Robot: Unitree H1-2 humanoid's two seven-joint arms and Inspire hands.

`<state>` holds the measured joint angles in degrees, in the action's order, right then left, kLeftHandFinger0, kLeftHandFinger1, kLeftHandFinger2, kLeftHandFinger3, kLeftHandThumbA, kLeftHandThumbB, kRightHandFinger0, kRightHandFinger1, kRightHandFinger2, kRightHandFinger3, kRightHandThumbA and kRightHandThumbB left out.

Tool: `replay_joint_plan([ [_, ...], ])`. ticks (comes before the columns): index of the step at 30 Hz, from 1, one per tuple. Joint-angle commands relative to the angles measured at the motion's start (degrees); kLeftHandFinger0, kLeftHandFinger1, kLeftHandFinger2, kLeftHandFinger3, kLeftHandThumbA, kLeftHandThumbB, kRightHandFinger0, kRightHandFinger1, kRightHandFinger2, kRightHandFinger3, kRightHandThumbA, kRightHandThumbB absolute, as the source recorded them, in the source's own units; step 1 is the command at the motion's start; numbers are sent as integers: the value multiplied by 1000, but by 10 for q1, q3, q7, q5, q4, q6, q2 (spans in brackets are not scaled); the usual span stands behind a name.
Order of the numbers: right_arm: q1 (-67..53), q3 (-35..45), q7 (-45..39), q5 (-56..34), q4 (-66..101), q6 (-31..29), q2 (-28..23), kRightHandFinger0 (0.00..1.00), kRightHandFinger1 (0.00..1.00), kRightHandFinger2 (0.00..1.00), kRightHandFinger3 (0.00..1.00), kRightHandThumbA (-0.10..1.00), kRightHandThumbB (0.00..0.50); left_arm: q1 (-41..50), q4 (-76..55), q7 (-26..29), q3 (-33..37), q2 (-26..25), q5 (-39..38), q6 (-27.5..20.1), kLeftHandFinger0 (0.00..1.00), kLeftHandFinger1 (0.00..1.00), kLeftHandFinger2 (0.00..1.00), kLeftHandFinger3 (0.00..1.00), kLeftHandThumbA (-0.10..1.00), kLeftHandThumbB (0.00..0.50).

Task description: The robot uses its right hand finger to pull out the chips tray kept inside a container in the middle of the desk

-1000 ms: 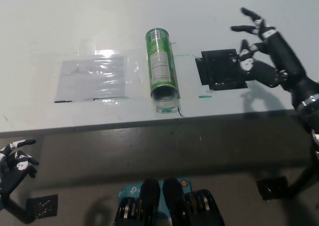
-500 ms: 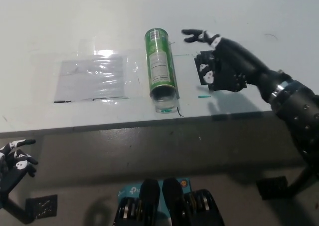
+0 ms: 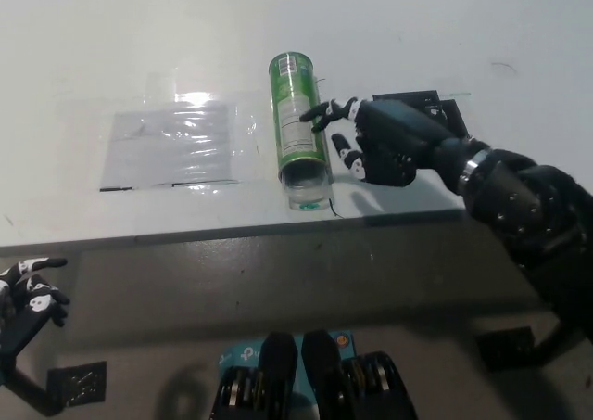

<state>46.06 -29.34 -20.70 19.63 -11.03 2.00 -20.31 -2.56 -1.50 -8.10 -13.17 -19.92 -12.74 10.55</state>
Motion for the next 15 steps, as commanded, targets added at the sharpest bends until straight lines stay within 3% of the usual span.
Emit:
replay_joint_plan([
  [1,39,-3,3,39,-22,-67,5,178,123,772,840,-100,298,-10,-14,-10,-10,-15,-13,1,307,290,329,597,-15,132],
  [3,38,-6,-2,43,-38,-76,6,246,172,808,875,-100,269,-12,-14,-12,-8,-19,-11,-2,316,296,327,596,10,139],
  [6,32,-10,6,60,-57,-88,10,251,176,829,876,-100,286,-13,-16,-12,-8,-21,-11,-1,307,293,322,588,9,137],
  [9,25,-12,21,77,-71,-109,14,190,126,810,849,-100,307,-14,-17,-12,-7,-22,-9,-3,294,294,320,603,-11,116],
  [13,20,-15,20,89,-85,-124,20,9,64,807,845,-100,275,-14,-15,-12,-8,-23,-11,-1,305,301,329,607,-16,117],
  [15,19,-15,16,95,-84,-124,21,0,53,823,855,-100,263,-14,-14,-12,-7,-24,-11,-2,306,304,330,609,-17,115],
])
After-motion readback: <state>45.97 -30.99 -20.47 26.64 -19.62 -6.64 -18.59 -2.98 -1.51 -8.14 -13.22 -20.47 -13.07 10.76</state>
